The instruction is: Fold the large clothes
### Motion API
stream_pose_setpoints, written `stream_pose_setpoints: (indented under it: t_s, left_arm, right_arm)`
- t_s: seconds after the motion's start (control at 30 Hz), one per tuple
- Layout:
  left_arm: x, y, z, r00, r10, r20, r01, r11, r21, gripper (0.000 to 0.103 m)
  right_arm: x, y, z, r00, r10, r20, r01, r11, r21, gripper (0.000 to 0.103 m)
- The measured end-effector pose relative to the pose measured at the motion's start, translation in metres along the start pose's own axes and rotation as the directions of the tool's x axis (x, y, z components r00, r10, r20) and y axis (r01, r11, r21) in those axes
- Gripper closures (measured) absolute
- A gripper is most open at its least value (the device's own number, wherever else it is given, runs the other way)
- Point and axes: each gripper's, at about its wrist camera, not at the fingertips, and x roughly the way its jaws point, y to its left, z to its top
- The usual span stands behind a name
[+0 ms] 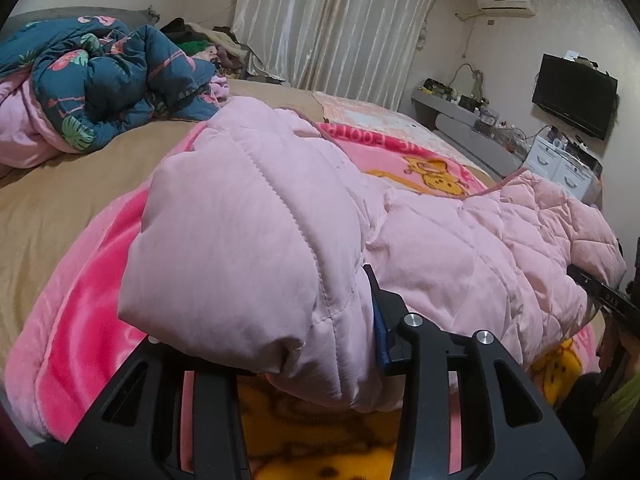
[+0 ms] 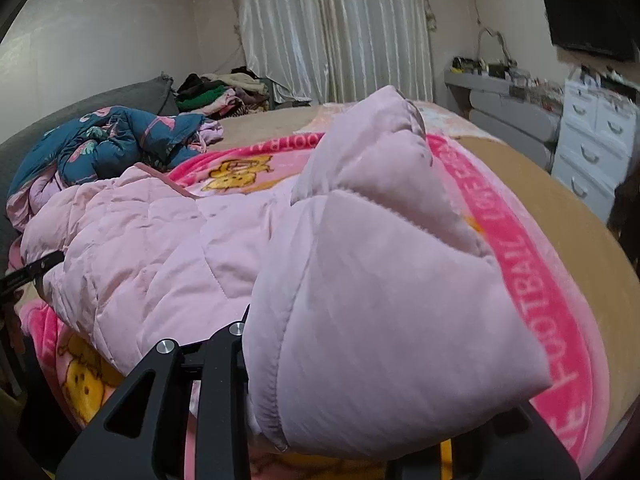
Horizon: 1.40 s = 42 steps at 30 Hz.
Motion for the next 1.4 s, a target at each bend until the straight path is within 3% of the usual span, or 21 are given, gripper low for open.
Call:
stream_pose_setpoints:
  t_s: [0.6,0.8,0.9,0.93,0.97,1.2,1.4]
  left_arm:
    - [-0.003,0.011,-0.022,0.999,0.013,-0.048,-0.013,1.000,0.000,0.068]
    - [-0.002,0.012,-0.026,0.998,0.015,-0.060,-0.015,1.000,-0.004,0.065]
    - [-0.001,0.014,-0.026,0.997,0.016,-0.071,-0.017,1.000,-0.014,0.062]
    - [-0.002,0.015,-0.027,0.997,0.016,-0.074,-0.017,1.000,-0.015,0.061]
    - [-0.002,0.015,-0.028,0.997,0.015,-0.075,-0.017,1.000,-0.015,0.059]
    - [-0.005,0.023,-0.032,0.995,0.011,-0.096,-0.016,0.998,-0.053,0.042]
    - [-0.015,0.033,-0.036,0.994,0.023,-0.109,-0.033,0.996,-0.086,0.020]
  right_arm:
    - [0.006,-0.019,-0.020,0.994,-0.012,-0.108,0.027,0.991,0.132,0.068]
    - [0.018,-0.034,-0.025,0.986,-0.014,-0.165,0.053,0.970,0.237,0.052]
    - [0.020,-0.036,-0.025,0.981,-0.052,-0.188,0.099,0.963,0.251,0.031]
    - [0.018,-0.037,-0.026,0.976,-0.096,-0.197,0.145,0.957,0.250,0.015]
    - [0.017,-0.038,-0.026,0.973,-0.118,-0.200,0.168,0.953,0.251,0.009]
    - [0.000,-0.049,-0.038,0.972,-0.126,-0.199,0.180,0.942,0.285,0.007]
    - [-0.018,-0.049,-0.045,0.966,-0.173,-0.190,0.219,0.941,0.259,0.004]
